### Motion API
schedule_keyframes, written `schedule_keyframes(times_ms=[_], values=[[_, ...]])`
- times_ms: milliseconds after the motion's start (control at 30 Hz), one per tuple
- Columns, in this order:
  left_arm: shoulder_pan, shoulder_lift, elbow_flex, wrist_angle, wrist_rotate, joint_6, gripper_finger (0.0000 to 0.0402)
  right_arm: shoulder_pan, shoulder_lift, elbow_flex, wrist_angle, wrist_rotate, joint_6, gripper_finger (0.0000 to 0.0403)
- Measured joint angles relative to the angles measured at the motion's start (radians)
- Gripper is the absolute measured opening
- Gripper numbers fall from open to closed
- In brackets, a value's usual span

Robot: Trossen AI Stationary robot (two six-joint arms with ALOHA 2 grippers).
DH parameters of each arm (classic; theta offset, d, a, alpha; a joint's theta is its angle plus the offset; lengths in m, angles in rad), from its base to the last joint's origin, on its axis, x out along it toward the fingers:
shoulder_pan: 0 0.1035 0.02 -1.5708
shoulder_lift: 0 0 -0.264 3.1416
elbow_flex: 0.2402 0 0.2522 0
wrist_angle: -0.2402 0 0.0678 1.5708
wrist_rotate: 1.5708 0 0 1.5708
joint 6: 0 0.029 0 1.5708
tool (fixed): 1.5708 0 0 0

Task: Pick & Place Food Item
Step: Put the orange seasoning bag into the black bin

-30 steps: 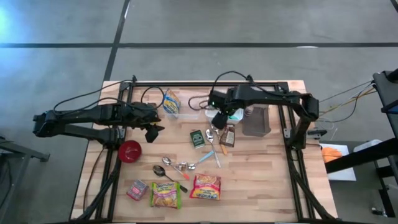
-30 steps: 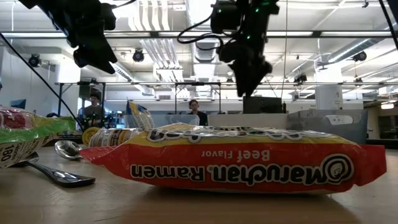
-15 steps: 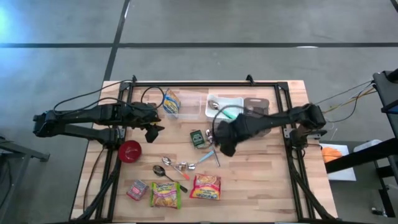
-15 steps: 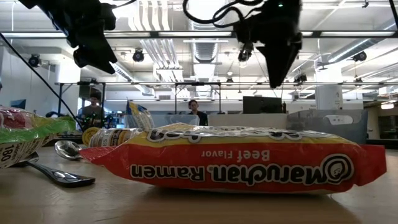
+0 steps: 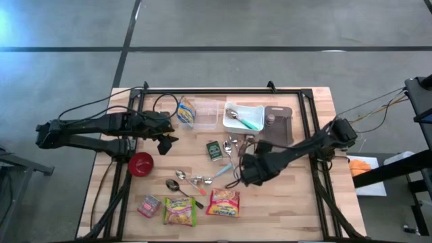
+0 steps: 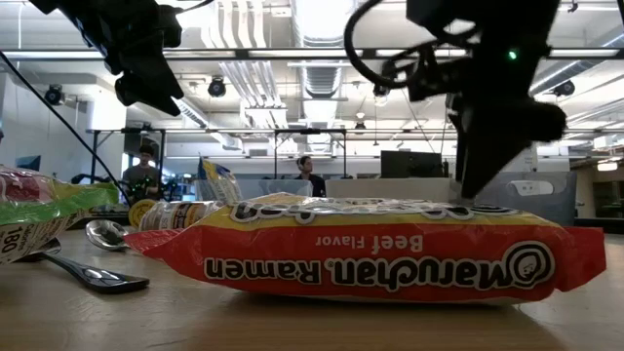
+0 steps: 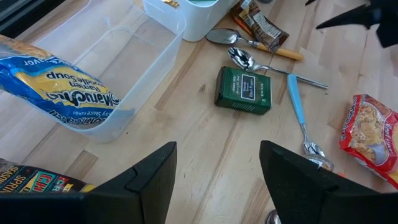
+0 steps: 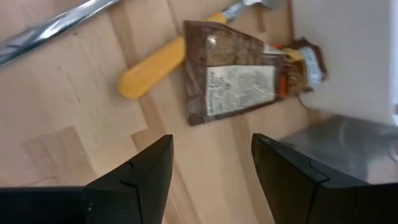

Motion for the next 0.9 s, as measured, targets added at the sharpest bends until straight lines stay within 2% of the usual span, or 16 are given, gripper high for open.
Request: schedule_keyframes(times_ms=[333, 500, 633, 900], values=[[0.000, 0.000, 0.000, 0.000, 0.000, 0.000, 0.0235, 0.005, 0.000, -0.143, 0.261, 0.014, -0.164, 0.0215], [0.000, 0.000, 0.000, 0.000, 0.000, 0.000, 0.0235, 0.005, 0.000, -0.173, 0.323, 0.022, -0.209, 0.0214], [0.000, 0.000, 0.000, 0.000, 0.000, 0.000, 0.0235, 0.004, 0.008, -0.182, 0.333, 0.091, -0.214, 0.0214], [0.000, 0.000, 0.000, 0.000, 0.000, 0.000, 0.0235, 0.000, 0.015, -0.211, 0.392, 0.093, -0.264, 0.0214]])
